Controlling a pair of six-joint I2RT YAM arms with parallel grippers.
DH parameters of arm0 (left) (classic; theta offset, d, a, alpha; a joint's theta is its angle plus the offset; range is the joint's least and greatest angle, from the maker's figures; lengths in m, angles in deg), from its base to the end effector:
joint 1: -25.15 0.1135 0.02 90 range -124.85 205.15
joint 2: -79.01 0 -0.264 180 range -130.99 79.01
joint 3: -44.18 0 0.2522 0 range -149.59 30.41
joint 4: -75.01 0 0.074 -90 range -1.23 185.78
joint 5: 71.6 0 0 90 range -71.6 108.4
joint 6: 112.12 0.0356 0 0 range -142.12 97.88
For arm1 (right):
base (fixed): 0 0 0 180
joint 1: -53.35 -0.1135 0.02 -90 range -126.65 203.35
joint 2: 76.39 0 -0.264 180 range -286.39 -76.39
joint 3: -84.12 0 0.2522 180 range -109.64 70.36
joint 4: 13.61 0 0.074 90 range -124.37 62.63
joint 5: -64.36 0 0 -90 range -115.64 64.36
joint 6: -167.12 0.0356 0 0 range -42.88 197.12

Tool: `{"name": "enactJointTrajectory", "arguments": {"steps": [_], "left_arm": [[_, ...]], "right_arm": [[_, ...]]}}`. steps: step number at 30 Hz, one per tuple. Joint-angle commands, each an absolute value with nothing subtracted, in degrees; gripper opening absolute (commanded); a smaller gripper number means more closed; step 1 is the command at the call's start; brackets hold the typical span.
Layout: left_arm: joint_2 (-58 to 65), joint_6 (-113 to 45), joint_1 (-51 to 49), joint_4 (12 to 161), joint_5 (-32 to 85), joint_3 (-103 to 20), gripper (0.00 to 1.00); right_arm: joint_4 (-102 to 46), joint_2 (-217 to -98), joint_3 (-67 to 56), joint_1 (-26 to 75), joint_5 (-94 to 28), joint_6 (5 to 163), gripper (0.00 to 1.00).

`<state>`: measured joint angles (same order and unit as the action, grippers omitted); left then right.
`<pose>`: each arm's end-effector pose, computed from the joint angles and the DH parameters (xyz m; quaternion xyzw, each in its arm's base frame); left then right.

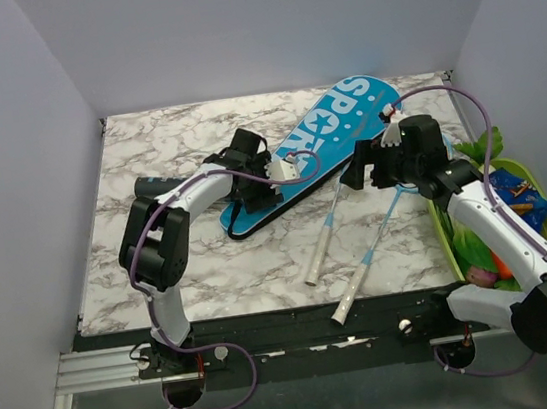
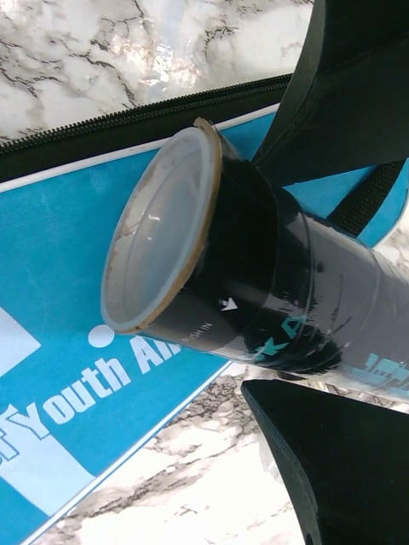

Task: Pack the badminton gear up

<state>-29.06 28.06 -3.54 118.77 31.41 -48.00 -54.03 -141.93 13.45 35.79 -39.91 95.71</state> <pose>0.3465 -0.1988 0.2016 0.6320 0.7218 -0.0589 0.2759 0.2361 0.0839 0.3137 -0.0491 0.8818 0.2463 0.3992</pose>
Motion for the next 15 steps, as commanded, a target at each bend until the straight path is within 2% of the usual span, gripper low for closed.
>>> {"name": "enactJointTrajectory", "arguments": {"steps": [1,5,8,11,12,15], "left_arm": [[-30.6,29.3,-3.4,118.8,33.6,-48.6,0.99],[-30.6,29.0,-2.9,117.3,33.3,-47.4,0.95],[-30.5,28.1,-2.6,117.1,33.5,-47.7,0.88],[-30.5,26.9,-2.4,116.8,33.2,-48.2,0.77],[-30.4,26.3,-2.4,116.6,32.8,-48.2,0.7],[-30.0,25.4,-2.4,116.7,31.7,-48.8,0.63]], "right_arm": [[-53.0,-143.4,13.8,35.2,-41.8,96.5,1.0],[-53.0,-143.8,13.8,34.8,-42.3,96.6,1.0],[-53.1,-143.9,13.7,34.7,-42.3,96.7,1.0],[-53.1,-144.2,13.4,34.6,-42.3,96.8,1.0],[-53.2,-144.2,13.2,34.6,-42.3,96.9,1.0],[-53.4,-143.8,13.1,34.5,-42.5,96.8,1.0]]}}
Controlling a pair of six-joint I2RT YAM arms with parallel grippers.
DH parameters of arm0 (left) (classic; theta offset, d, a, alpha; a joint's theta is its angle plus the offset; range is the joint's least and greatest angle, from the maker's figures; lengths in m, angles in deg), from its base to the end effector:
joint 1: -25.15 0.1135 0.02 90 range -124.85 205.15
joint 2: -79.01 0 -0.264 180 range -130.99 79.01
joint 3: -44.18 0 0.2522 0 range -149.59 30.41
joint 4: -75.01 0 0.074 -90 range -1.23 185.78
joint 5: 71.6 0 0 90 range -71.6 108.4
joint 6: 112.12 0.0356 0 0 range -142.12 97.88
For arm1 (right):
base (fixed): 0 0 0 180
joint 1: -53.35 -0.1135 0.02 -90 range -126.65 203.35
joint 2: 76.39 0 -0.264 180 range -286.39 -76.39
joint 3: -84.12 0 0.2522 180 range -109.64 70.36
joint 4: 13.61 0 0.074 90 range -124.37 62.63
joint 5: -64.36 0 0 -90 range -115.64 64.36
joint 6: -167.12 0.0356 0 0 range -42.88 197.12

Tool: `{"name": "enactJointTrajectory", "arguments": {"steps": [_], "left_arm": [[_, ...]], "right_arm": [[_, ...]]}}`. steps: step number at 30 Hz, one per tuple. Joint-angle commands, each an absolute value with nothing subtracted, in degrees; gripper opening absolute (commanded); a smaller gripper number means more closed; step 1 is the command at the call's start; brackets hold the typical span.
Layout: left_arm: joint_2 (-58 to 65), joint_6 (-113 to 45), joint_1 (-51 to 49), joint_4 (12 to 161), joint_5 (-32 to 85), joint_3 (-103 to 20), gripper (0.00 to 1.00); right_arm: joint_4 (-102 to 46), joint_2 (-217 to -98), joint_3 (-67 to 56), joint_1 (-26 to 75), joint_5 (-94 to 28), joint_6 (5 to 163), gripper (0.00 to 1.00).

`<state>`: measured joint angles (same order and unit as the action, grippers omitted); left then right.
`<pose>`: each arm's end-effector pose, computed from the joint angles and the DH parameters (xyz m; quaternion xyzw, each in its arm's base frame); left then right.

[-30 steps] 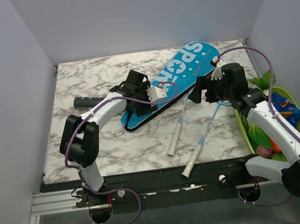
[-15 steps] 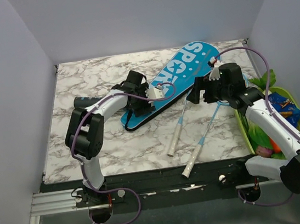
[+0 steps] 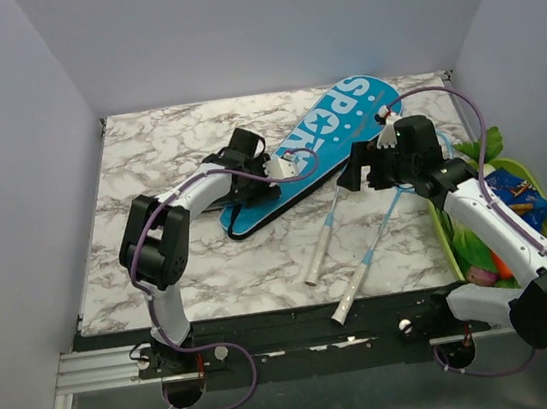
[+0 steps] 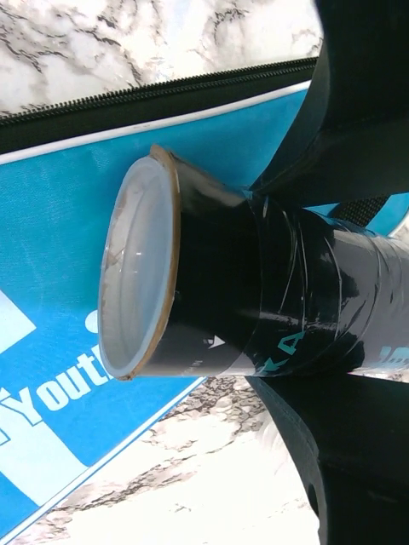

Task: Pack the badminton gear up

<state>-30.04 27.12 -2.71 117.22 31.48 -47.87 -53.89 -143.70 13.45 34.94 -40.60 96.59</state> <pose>0.3525 -0.1954 0.1959 0.6206 0.7303 -0.0590 0.2795 0.2406 0.0898 0.3067 -0.0500 0.8875 0.2540 0.3812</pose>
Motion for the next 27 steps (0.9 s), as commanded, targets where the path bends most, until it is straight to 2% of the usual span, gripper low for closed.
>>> {"name": "enactJointTrajectory", "arguments": {"steps": [1,5,6,8,13,15,22,27], "left_arm": [[-29.7,24.9,-2.4,116.5,30.4,-48.8,0.61],[-27.8,21.9,-2.4,117.3,28.0,-49.6,0.48],[-27.2,21.0,-2.5,117.3,27.9,-49.4,0.39],[-24.6,17.7,-2.5,116.8,28.2,-48.9,0.31],[-17.3,13.0,-4.9,112.9,26.8,-43.6,0.21],[-15.0,10.7,-6.3,113.9,24.3,-42.8,0.1],[-7.1,-0.6,-10.2,117.3,27.4,-41.3,0.01],[0.2,-7.2,-12.5,117.3,29.4,-35.9,0.0]], "right_arm": [[-53.6,-143.7,13.1,34.5,-42.4,96.9,1.0],[-54.7,-143.1,11.9,34.5,-42.9,96.4,1.0],[-54.9,-142.8,11.8,34.5,-42.9,96.3,1.0],[-55.4,-142.4,11.3,34.5,-43.0,96.2,1.0],[-58.0,-140.3,9.8,34.4,-43.7,96.1,1.0],[-58.7,-139.2,9.3,34.4,-43.7,96.1,1.0],[-63.6,-135.0,6.9,34.3,-48.1,96.0,1.0],[-66.4,-131.6,5.8,34.1,-50.9,95.8,1.0]]}}
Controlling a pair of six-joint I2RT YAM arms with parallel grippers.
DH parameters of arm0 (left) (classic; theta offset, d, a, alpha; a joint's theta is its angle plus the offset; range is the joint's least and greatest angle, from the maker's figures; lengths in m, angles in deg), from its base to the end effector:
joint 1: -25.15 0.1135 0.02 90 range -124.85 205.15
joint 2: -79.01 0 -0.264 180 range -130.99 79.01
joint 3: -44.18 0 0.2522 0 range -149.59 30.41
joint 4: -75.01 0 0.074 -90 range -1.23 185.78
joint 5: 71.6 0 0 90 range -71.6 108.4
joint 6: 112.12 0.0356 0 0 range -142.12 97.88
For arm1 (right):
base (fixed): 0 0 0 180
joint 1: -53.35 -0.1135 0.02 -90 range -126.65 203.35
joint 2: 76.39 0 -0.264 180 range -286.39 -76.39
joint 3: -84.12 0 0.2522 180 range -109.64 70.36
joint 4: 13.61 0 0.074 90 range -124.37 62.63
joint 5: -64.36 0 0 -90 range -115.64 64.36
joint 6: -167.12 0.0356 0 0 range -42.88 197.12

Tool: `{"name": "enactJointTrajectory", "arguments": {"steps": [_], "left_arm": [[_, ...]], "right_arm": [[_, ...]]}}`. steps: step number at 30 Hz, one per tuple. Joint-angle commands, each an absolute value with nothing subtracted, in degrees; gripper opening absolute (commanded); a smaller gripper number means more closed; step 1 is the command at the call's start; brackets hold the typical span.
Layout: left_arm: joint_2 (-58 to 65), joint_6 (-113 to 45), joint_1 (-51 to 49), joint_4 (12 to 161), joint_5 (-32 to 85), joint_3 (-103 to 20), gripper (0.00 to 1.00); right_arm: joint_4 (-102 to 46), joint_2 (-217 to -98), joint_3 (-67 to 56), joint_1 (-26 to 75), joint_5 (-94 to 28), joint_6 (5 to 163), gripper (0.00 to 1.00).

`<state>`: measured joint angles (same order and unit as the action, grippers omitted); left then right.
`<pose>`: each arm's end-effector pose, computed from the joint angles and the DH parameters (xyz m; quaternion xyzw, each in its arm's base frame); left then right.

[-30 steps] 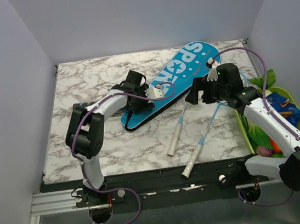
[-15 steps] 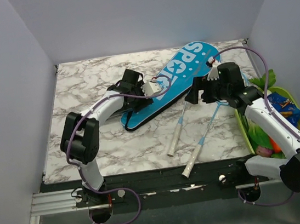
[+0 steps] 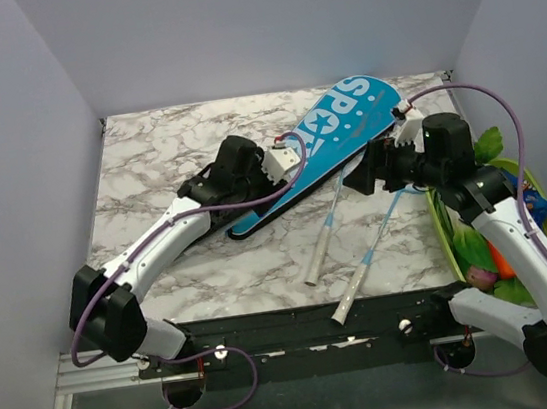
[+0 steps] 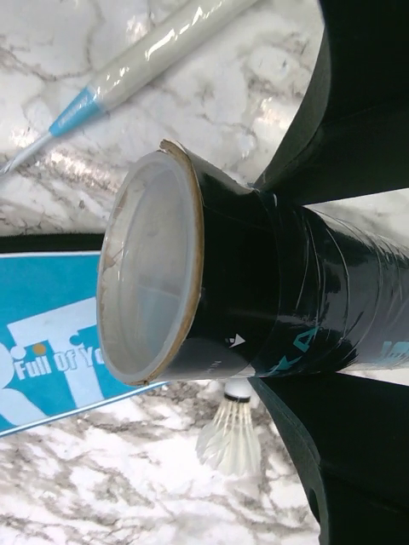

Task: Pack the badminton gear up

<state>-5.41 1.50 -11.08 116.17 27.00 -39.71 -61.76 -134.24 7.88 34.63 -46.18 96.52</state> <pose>0.2615 -0.1982 0.3013 0.4805 0.7733 -0.1128 0.3981 0.1968 0.0799 0.3633 -0.0844 0.8516 0.3070 0.4163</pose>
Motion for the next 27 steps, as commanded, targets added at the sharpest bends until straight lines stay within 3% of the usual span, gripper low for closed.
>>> {"name": "enactJointTrajectory", "arguments": {"steps": [1,7,15,27], "left_arm": [[1.0,-8.5,-12.6,117.3,29.6,-35.1,0.0],[6.6,-18.2,-13.3,118.0,31.6,-30.2,0.0],[18.8,-21.9,-14.7,107.2,38.3,-17.6,0.0],[28.1,-20.2,-14.8,99.1,43.4,-9.0,0.0]], "right_arm": [[-66.7,-131.2,5.9,34.1,-51.6,95.7,0.99],[-66.7,-131.0,6.5,33.4,-59.0,96.0,0.97],[-62.4,-135.1,5.1,27.9,-65.5,98.2,0.9],[-55.8,-144.5,2.9,20.2,-67.1,100.9,0.61]]}}
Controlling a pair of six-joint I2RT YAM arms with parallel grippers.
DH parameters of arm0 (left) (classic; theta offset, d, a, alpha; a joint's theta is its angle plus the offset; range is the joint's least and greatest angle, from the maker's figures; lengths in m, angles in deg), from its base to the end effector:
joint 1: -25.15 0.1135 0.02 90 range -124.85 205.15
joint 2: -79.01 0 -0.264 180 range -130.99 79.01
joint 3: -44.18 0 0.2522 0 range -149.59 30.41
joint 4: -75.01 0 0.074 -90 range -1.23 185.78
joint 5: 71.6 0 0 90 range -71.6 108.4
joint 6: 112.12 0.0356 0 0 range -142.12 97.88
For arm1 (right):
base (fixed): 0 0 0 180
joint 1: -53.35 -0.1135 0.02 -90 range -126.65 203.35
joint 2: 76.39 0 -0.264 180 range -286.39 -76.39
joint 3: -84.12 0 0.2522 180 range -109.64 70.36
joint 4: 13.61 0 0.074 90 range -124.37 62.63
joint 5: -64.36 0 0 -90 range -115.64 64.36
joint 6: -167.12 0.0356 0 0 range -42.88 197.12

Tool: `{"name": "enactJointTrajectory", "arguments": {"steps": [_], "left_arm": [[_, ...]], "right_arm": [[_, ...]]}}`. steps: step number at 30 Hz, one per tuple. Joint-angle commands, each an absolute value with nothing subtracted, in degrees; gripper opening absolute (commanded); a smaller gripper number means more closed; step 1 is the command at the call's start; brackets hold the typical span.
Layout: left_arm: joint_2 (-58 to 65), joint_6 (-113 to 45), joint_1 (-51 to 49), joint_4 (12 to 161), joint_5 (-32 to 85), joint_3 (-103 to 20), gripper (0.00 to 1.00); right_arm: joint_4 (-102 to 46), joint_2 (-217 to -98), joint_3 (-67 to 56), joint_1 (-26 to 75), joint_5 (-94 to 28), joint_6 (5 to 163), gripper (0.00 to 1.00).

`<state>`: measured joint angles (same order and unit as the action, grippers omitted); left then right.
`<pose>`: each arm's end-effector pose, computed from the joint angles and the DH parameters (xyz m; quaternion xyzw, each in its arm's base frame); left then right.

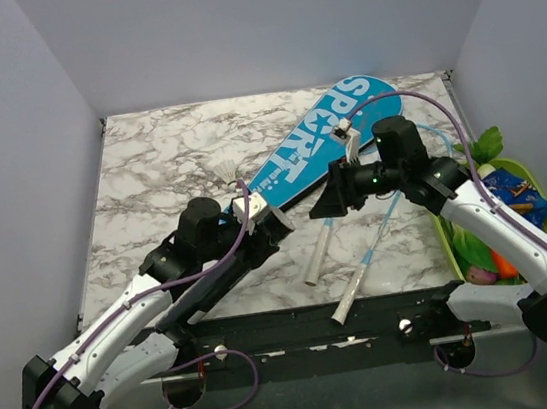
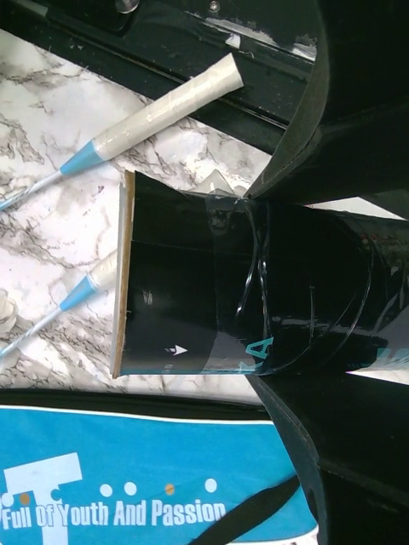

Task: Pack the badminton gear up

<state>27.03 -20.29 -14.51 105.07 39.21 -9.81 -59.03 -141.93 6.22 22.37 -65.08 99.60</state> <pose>0.1491 -0.1400 0.2799 0.3856 0.7557 -0.3106 0.4287 0.1959 0.1440 0.3524 -0.2217 0.8133 0.4668 0.2674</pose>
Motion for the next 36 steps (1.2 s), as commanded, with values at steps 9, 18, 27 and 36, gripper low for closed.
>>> {"name": "enactJointTrajectory", "arguments": {"steps": [9,18,27,36], "left_arm": [[27.2,-20.8,-14.8,96.7,45.6,-7.4,0.0],[30.3,-21.8,-14.9,94.5,45.7,-5.3,0.0],[30.4,-21.9,-15.0,94.4,45.5,-5.2,0.0],[31.1,-21.9,-15.0,93.8,45.1,-5.0,0.0]], "right_arm": [[-54.8,-150.4,0.0,16.8,-67.3,101.0,0.48],[-52.8,-153.6,-0.3,14.9,-67.7,102.3,0.39],[-51.2,-154.9,-0.2,13.8,-68.2,103.2,0.36],[-50.6,-155.9,-0.4,13.1,-69.1,103.7,0.33]]}}
